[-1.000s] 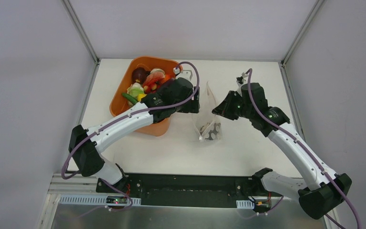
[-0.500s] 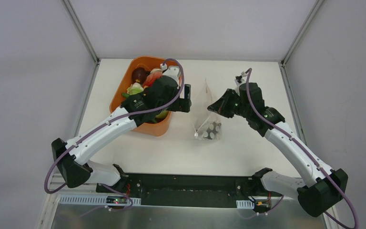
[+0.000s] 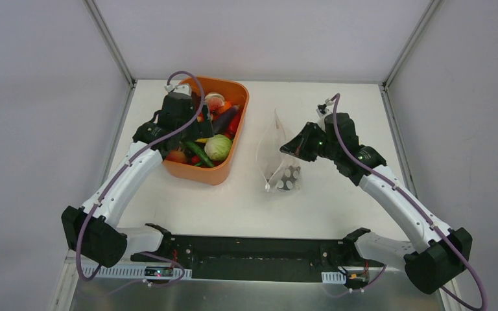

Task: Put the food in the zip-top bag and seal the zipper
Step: Pick up the fake fruit from the bin.

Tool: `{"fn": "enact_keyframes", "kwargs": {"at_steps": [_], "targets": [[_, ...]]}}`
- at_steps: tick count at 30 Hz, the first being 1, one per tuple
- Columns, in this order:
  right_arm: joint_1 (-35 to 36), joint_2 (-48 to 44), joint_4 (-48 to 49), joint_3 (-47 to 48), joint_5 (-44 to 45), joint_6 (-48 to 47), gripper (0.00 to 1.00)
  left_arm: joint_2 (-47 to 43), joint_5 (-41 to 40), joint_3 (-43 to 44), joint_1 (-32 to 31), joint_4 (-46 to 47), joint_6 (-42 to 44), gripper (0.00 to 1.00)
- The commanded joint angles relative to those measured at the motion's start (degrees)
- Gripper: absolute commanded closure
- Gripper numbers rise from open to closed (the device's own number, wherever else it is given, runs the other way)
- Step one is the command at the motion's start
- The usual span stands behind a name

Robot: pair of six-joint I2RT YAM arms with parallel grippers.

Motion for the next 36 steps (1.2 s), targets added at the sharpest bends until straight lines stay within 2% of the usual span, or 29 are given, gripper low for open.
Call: {"fn": "enact_keyframes", "kwargs": {"at_steps": [1,6,8,11,18,28,36], "targets": [[0.1,-1.1,2.2,-0.1,-1.5,0.1,1.00,-0.4,6.5,0.4,5.7,2.7,2.8,0.01],[0.1,-2.2,2.0,-0.4,-0.8,-0.3,1.00,4.5,12.6,3.8,10.8,1.8,8.0,0.01],[0.1,-2.4,1.8,-0.4,-0.7,-0.5,1.00,6.7,16.5,5.2,11.7,1.4,10.4,0.02],[0.2,-2.5,1.8,-0.5,-0.3,-0.5,1.00,10.8,17.8,6.6,12.3,1.7,13.1,0.05],[0.1,-2.0,1.4,-0.3,-0.5,-0.8,1.00,17.3,19.8,8.7,15.1,0.8,13.4,0.18],[0.1,-1.7,1.2,-0.3,-0.2,-1.1,1.00,17.1,21.9,5.8,15.6,0.9,12.7,0.42],[0.1,-1.3,1.7,-0.5,-0.6,-0.9,1.00,13.7,22.8,1.1,15.6,1.2,12.2,0.47]]}}
